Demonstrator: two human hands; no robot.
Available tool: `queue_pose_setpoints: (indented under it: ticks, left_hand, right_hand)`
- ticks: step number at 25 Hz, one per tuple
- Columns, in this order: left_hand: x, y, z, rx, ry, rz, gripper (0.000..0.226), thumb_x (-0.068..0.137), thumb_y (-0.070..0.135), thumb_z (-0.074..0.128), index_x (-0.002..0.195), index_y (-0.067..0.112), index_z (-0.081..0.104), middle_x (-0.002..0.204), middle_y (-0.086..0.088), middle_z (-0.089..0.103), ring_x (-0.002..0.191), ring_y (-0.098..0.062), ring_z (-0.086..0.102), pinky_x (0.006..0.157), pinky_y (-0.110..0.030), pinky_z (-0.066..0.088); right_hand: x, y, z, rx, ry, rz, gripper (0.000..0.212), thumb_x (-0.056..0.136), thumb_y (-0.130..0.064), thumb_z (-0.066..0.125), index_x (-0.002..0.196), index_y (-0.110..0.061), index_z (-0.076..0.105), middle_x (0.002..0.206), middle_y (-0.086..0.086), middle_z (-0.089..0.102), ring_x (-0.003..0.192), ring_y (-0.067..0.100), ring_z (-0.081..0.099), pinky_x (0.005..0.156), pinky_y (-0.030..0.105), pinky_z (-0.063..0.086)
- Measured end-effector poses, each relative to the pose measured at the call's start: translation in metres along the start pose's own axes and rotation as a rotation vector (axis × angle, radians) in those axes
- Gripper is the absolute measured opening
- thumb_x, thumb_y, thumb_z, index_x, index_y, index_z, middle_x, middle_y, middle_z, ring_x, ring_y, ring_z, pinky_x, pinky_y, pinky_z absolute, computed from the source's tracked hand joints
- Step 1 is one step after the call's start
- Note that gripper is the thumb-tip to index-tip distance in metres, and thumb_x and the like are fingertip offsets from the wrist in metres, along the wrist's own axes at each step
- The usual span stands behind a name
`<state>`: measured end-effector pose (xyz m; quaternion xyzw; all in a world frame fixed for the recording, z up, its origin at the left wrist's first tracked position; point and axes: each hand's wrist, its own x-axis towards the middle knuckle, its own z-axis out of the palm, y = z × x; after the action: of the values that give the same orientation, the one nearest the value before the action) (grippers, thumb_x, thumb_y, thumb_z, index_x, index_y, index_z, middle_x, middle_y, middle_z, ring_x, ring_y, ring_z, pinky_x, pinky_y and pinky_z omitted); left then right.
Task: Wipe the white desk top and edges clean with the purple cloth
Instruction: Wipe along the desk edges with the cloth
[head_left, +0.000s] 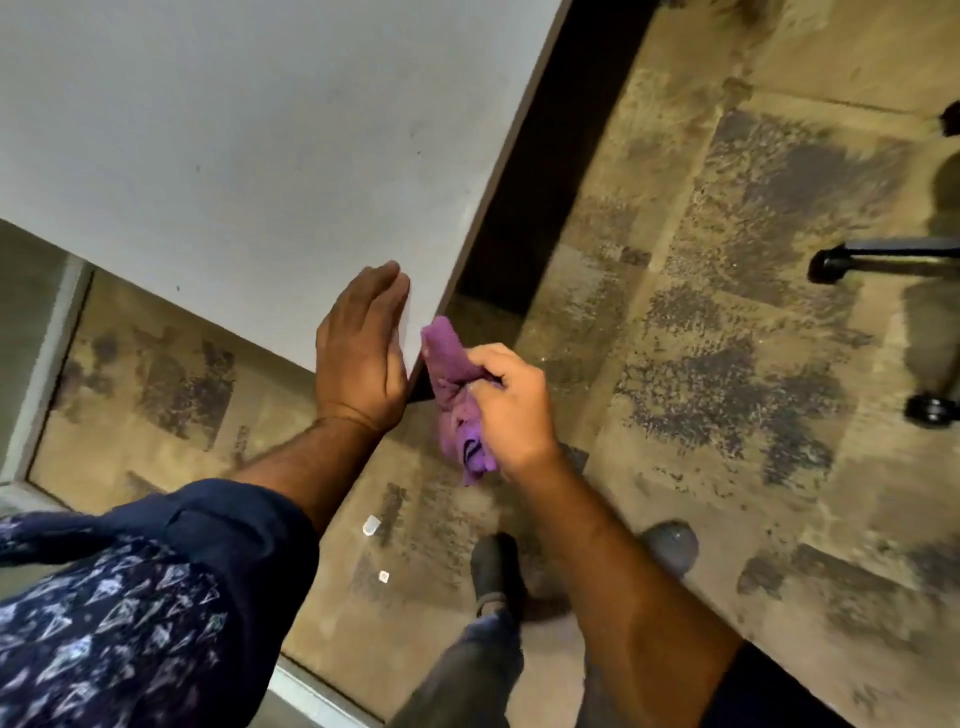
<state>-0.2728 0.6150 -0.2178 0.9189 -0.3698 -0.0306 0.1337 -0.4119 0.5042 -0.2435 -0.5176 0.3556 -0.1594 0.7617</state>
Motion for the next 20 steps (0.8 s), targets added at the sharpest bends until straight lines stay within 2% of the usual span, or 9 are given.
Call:
queue_pose_setpoints:
  ticks: [3,5,10,13,16,18,20]
  left_hand:
    - [0.001,0.002,-0.003,-0.03,0.054,0.003,0.055,0.097,0.012,0.053,0.151,0.013,0.057,0.16,-0.008,0.052,0.151,-0.03,0.044,0.119,-0.041,0.035]
    - [0.0,0.003,-0.004,-0.056,0.068,0.006,0.054,0.096,0.011,0.051,0.15,0.013,0.059,0.16,-0.007,0.053,0.151,-0.03,0.045,0.117,-0.041,0.036]
    - [0.002,0.001,-0.009,-0.083,0.049,0.031,0.052,0.097,0.013,0.053,0.149,0.011,0.06,0.157,-0.011,0.056,0.148,-0.035,0.048,0.115,-0.046,0.039]
    - [0.006,0.004,-0.011,-0.086,0.042,0.002,0.051,0.097,0.013,0.054,0.148,0.011,0.061,0.155,-0.012,0.058,0.146,-0.036,0.05,0.114,-0.047,0.04]
    - [0.004,0.004,-0.011,-0.063,-0.001,-0.024,0.052,0.094,0.012,0.053,0.144,0.012,0.064,0.152,-0.011,0.061,0.141,-0.037,0.056,0.114,-0.052,0.042]
    - [0.012,0.011,-0.017,-0.071,-0.047,-0.126,0.048,0.089,0.015,0.054,0.135,0.014,0.069,0.143,-0.01,0.067,0.129,-0.04,0.063,0.106,-0.052,0.046]
    - [0.041,0.039,-0.043,-0.245,-0.083,-0.322,0.029,0.095,0.024,0.057,0.12,0.019,0.071,0.126,-0.006,0.071,0.113,-0.032,0.066,0.095,-0.047,0.051]
  right_hand:
    - [0.02,-0.03,-0.046,0.48,0.029,0.394,0.038,0.1,0.013,0.045,0.118,-0.009,0.071,0.102,0.011,0.077,0.088,0.017,0.074,0.084,0.035,0.062]
    - [0.035,-0.051,-0.072,0.621,0.026,0.422,0.038,0.105,0.007,0.041,0.128,-0.008,0.066,0.105,0.013,0.076,0.09,0.023,0.074,0.085,0.038,0.063]
    - [0.053,-0.118,-0.089,0.591,-0.047,0.405,0.038,0.104,0.003,0.038,0.132,-0.009,0.062,0.119,0.019,0.07,0.101,0.029,0.071,0.097,0.045,0.058]
    - [0.054,-0.176,-0.085,0.537,-0.09,0.432,0.041,0.107,-0.001,0.036,0.132,-0.012,0.066,0.12,0.017,0.076,0.104,0.03,0.074,0.103,0.05,0.056]
    - [0.057,-0.238,-0.07,0.518,-0.156,0.427,0.043,0.1,-0.003,0.042,0.134,-0.011,0.068,0.128,0.019,0.074,0.111,0.034,0.074,0.105,0.055,0.054]
    - [0.066,-0.275,-0.055,0.493,-0.191,0.422,0.048,0.094,-0.005,0.046,0.137,-0.008,0.065,0.131,0.021,0.073,0.113,0.036,0.074,0.104,0.056,0.057]
    - [0.077,-0.308,-0.038,0.467,-0.217,0.42,0.051,0.094,-0.005,0.046,0.143,-0.006,0.061,0.133,0.022,0.072,0.115,0.037,0.073,0.101,0.055,0.06]
